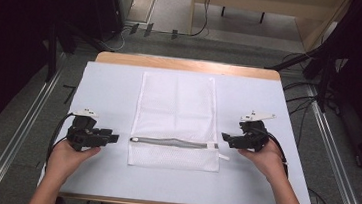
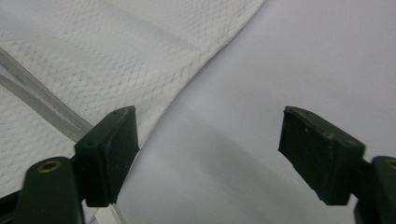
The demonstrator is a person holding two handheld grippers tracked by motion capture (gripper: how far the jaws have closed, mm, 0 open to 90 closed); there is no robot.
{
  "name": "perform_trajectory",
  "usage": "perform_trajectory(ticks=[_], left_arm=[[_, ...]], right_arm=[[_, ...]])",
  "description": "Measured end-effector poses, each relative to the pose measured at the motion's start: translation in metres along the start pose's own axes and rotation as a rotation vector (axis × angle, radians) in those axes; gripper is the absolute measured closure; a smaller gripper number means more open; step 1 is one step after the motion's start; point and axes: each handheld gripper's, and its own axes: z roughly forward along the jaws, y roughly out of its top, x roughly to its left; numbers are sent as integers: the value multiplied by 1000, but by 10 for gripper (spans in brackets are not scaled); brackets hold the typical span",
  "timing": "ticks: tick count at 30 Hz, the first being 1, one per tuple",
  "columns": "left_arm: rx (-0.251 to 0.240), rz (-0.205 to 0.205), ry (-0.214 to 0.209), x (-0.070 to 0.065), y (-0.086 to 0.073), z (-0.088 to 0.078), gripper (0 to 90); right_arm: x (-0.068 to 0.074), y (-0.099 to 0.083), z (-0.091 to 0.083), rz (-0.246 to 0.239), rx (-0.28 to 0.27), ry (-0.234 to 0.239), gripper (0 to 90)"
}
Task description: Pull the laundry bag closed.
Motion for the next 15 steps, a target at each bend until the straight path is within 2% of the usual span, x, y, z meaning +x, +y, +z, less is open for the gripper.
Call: perform_trajectory(ticks=[2, 3, 6, 7, 8, 10, 13, 15], left_arm=[[-2, 4, -4, 0, 1, 0, 542], [-4, 5, -4, 0, 1, -1, 522], [2, -1, -12, 1, 2, 1, 515], [5, -26, -17, 2, 3, 1, 490], [4, -22, -38, 4, 4, 1, 457], [-8, -19, -31, 4, 5, 0, 460], [-12, -20, -32, 6, 5, 1, 464], [-8, -30, -29, 9, 5, 2, 463]], right_arm=[[1, 0, 0, -5, 9, -2, 240], [4, 1, 2, -9, 23, 15, 307], [7, 2, 3, -10, 37, 26, 331], [8, 2, 4, -19, 44, 33, 350], [9, 3, 4, -19, 42, 35, 364], [8, 4, 4, -20, 36, 34, 394], [7, 4, 3, -5, 31, 40, 414], [3, 5, 3, 28, 32, 59, 432]])
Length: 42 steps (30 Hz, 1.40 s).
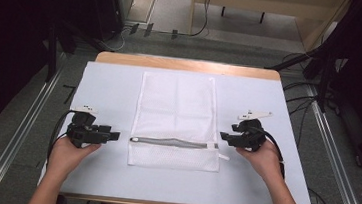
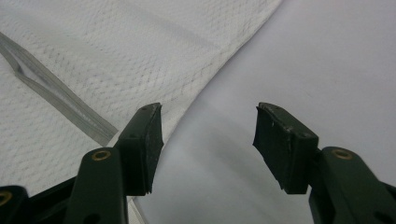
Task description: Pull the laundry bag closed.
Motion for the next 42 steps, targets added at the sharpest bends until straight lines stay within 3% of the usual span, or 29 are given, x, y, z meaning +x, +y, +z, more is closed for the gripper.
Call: perform_trajectory(ticks=[5, 8, 12, 20, 31, 36, 42], left_arm=[[30, -1, 14, 1, -1, 3, 447], [26, -38, -37, 2, -1, 3, 439], [33, -13, -16, 4, -1, 5, 411], [15, -21, -20, 8, -2, 5, 390], [11, 18, -20, 4, -1, 9, 383], [11, 1, -23, 6, 0, 9, 391], [18, -10, -33, 7, 2, 10, 401]], right_arm=[[-2, -1, 1, -4, 5, -5, 436], [-1, 0, -1, -20, 0, -26, 429], [-3, -1, 1, 19, 20, -9, 429], [-2, -2, 3, 7, 32, -14, 429], [0, -4, 2, -9, 18, -21, 436], [-3, -6, 3, 16, 20, 6, 433], [-2, -6, 4, 18, 31, 4, 434]])
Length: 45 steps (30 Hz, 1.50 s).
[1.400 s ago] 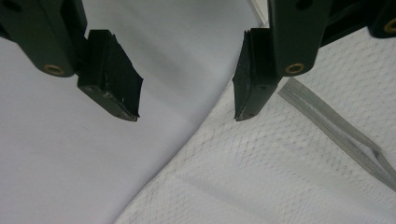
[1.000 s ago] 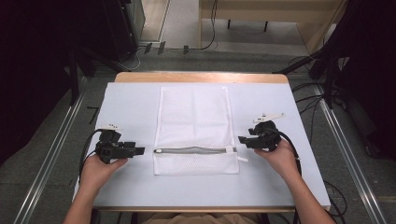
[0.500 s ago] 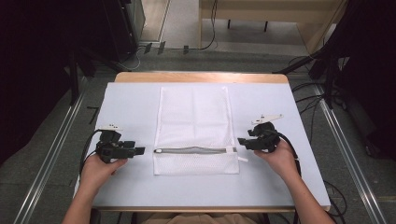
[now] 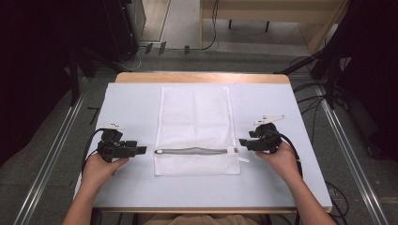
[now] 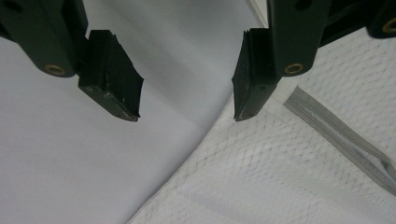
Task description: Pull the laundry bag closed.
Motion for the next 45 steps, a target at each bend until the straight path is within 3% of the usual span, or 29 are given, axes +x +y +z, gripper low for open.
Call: perform_trajectory(ticks=[17, 25, 45], left_arm=[[-23, 7, -19, -2, 2, -2, 401], [-22, 2, -15, -4, 1, -3, 396], [-24, -10, 1, -3, -8, -10, 401]], right_arm=[[14, 4, -5, -33, 19, -8, 479], [28, 11, -5, -77, 17, 27, 495], [54, 23, 6, -135, 19, 96, 490]])
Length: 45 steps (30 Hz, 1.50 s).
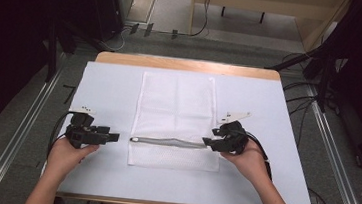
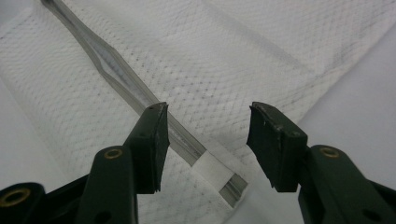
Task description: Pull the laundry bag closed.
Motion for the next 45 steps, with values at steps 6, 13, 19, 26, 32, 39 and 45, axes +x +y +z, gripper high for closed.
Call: perform_trajectory(ticks=[6, 13, 19, 26, 32, 39, 45], left_arm=[[2, 1, 5, -2, -3, 0, 405], [8, 1, 11, -4, -5, 1, 408], [6, -5, 14, -3, -6, 2, 413], [-3, -13, 13, -2, -8, 1, 415], [1, -14, 11, -1, -8, 1, 425], [-1, -17, 6, -2, -7, 0, 427], [-9, -21, 10, -1, -8, -2, 424]], right_arm=[[5, 5, 3, -12, -6, 20, 511], [11, 11, 9, -36, -7, 32, 512], [19, 18, 14, -54, -5, 53, 512], [28, 27, 17, -64, 0, 60, 522], [37, 38, 21, -93, -8, 91, 528], [39, 44, 25, -90, -9, 111, 549], [46, 53, 33, -108, -9, 122, 551]])
